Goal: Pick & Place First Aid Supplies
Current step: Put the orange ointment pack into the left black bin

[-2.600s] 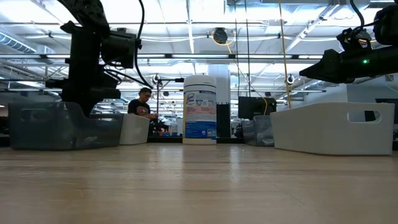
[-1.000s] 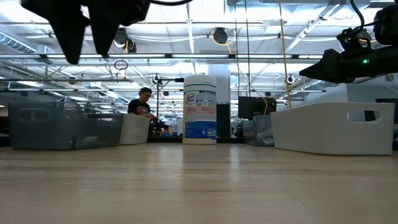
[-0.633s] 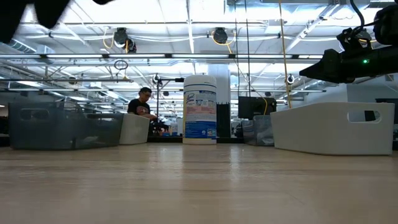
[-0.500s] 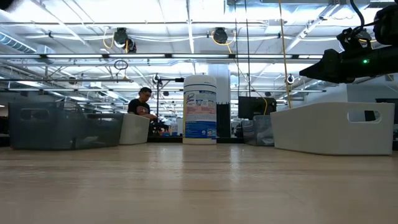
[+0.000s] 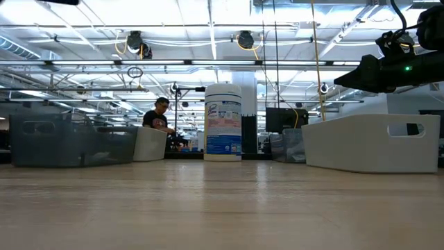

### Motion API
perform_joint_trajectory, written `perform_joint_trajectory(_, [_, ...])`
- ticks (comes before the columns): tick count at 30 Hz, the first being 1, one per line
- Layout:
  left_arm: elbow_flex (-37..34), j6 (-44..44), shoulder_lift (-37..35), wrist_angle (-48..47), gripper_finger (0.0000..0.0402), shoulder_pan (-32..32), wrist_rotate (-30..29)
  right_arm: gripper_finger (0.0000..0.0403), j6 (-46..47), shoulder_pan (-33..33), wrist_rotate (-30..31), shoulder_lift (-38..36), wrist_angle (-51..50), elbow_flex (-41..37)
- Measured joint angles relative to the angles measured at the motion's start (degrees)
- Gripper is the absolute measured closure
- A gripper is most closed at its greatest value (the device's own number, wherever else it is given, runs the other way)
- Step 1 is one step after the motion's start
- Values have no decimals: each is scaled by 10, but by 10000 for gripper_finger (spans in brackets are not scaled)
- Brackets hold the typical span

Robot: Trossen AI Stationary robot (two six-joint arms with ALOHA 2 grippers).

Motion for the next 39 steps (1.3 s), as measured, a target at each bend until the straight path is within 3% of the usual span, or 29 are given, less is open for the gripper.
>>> perform_joint_trajectory(7, [-26, 70, 12, -4, 179, -12, -55, 165, 0, 0, 0, 0, 0, 0])
perform_joint_trajectory(14, [-89, 72, 11, 10, 179, -16, -55, 165, 0, 0, 0, 0, 0, 0])
perform_joint_trajectory(20, [-147, 77, 10, 77, 179, -18, -40, 165, 0, 0, 0, 0, 0, 0])
perform_joint_trajectory(32, [-204, 66, 8, 115, 179, -18, -26, 165, 0, 0, 0, 0, 0, 0])
perform_joint_trajectory(35, [-206, 56, 7, 123, 192, -18, -26, 165, 0, 0, 0, 0, 0, 0])
perform_joint_trajectory(39, [-207, 44, 8, 152, 248, -18, -30, 165, 0, 0, 0, 0, 0, 0])
